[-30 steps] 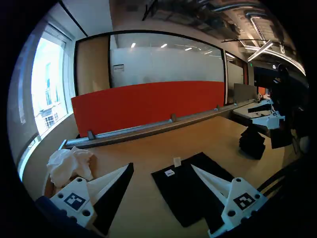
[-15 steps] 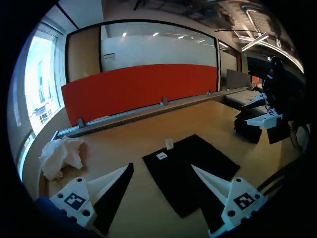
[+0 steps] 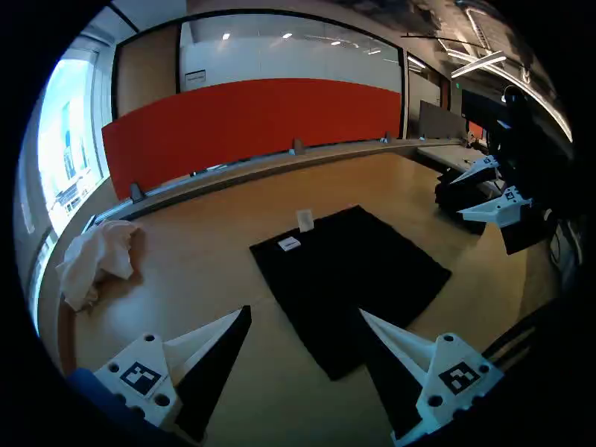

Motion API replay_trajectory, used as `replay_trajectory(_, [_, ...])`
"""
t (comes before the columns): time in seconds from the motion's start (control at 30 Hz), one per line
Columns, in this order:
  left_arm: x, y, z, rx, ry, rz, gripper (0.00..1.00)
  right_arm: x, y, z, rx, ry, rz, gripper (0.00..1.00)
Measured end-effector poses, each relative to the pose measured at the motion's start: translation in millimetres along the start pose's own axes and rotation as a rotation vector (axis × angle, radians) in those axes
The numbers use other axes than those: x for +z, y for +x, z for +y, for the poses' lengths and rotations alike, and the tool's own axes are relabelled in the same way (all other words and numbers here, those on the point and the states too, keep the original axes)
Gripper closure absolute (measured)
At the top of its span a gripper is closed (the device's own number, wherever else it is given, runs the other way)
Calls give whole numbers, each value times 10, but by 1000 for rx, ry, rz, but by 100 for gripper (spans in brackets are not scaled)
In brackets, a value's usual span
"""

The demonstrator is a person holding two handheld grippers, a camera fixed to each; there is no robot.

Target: Fold towel

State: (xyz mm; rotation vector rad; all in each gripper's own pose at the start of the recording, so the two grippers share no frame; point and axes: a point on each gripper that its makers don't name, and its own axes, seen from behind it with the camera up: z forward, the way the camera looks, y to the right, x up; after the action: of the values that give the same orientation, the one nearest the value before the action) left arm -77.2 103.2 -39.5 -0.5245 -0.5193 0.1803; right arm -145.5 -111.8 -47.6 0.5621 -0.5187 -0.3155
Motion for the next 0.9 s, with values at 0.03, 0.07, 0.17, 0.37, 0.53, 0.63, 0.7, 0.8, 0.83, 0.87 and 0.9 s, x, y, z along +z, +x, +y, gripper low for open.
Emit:
replay_trajectory(0.03, [15,-42,12,2,-3,-8,4,12,-33,-12,0,2,-6,1])
replay_trajectory(0.07, [30,-83,25,3,-5,-16,4,24,-66,-23,-1,4,-11,1])
replay_trajectory(0.17, [71,-191,71,7,-18,-39,4,62,-163,-60,-6,13,-28,1])
replay_trajectory(0.37, [155,-368,142,8,-41,-80,4,140,-338,-132,-18,28,-56,1])
replay_trajectory(0.53, [224,-535,214,21,-61,-119,4,187,-473,-212,-13,43,-75,1])
replay_trajectory(0.63, [264,-625,265,31,-73,-139,4,204,-562,-253,-7,51,-86,1])
replay_trajectory(0.7, [289,-682,301,35,-82,-152,4,213,-631,-276,-1,57,-96,2])
replay_trajectory(0.8, [319,-765,340,36,-90,-172,3,223,-742,-301,4,65,-115,3])
replay_trajectory(0.83, [327,-788,348,36,-91,-178,3,227,-777,-305,5,67,-121,3])
replay_trajectory(0.87, [334,-811,356,35,-93,-183,3,230,-811,-310,5,68,-127,3])
replay_trajectory(0.9, [343,-837,365,35,-94,-190,3,233,-850,-317,6,71,-133,4])
